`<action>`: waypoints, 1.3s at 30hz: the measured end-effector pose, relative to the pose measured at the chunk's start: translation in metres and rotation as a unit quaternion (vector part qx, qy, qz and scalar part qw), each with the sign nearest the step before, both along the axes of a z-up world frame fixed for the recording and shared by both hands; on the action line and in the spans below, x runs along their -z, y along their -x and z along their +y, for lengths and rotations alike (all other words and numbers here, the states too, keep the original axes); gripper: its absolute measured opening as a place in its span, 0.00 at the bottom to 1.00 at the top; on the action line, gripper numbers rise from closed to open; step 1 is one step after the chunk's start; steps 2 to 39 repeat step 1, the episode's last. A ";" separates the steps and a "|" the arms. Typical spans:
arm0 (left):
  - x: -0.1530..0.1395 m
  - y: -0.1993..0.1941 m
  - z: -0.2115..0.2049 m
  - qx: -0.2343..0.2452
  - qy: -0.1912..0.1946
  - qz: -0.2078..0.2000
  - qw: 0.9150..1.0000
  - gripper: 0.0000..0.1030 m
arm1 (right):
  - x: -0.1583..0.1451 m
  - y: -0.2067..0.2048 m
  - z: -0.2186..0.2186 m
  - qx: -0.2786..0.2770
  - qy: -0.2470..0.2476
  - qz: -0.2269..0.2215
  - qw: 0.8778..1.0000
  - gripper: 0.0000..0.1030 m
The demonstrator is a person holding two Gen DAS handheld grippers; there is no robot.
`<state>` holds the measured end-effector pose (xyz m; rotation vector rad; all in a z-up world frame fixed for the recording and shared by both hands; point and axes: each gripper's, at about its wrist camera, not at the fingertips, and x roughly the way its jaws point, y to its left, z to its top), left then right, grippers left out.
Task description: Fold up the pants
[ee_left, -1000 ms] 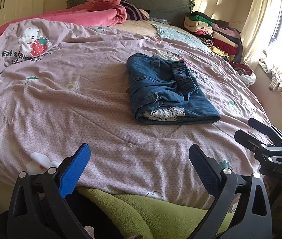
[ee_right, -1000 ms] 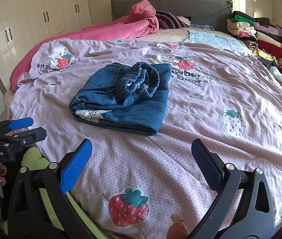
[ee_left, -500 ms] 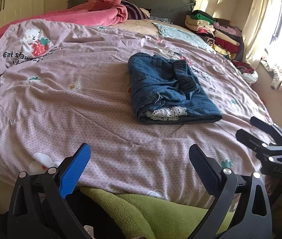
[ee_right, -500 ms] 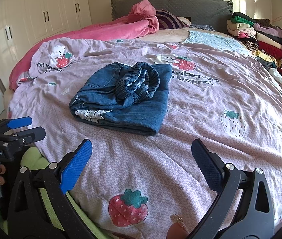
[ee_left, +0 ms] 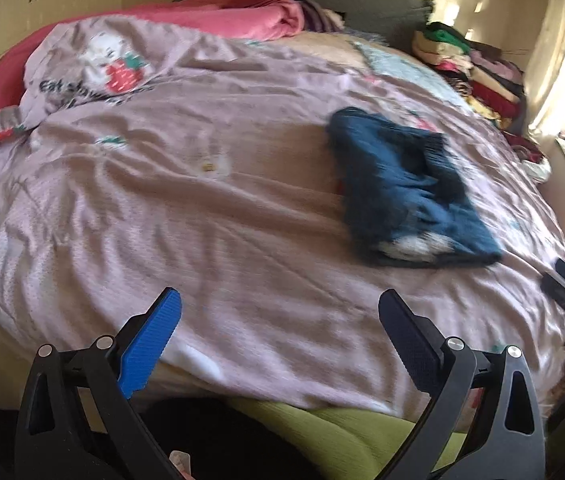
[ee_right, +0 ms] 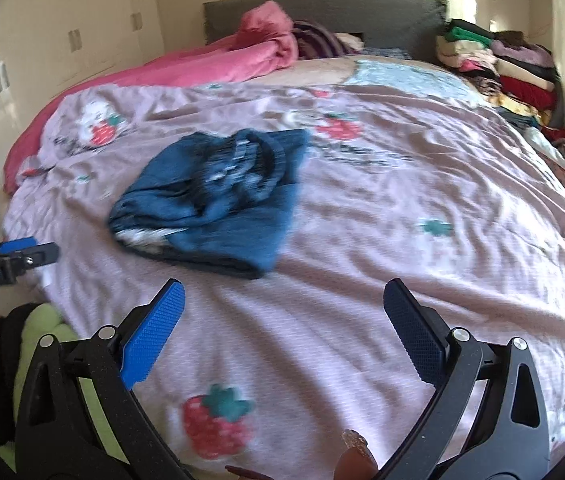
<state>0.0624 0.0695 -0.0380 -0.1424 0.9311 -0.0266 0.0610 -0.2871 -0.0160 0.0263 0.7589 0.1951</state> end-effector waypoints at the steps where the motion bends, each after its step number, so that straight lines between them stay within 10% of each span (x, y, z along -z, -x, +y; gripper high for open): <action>1: 0.002 -0.008 0.012 -0.012 -0.008 0.001 1.000 0.96 | 0.000 -0.004 -0.014 0.013 -0.001 0.000 1.000 0.91; 39: 0.002 -0.008 0.012 -0.012 -0.008 0.001 1.000 0.96 | 0.000 -0.004 -0.014 0.013 -0.001 0.000 1.000 0.91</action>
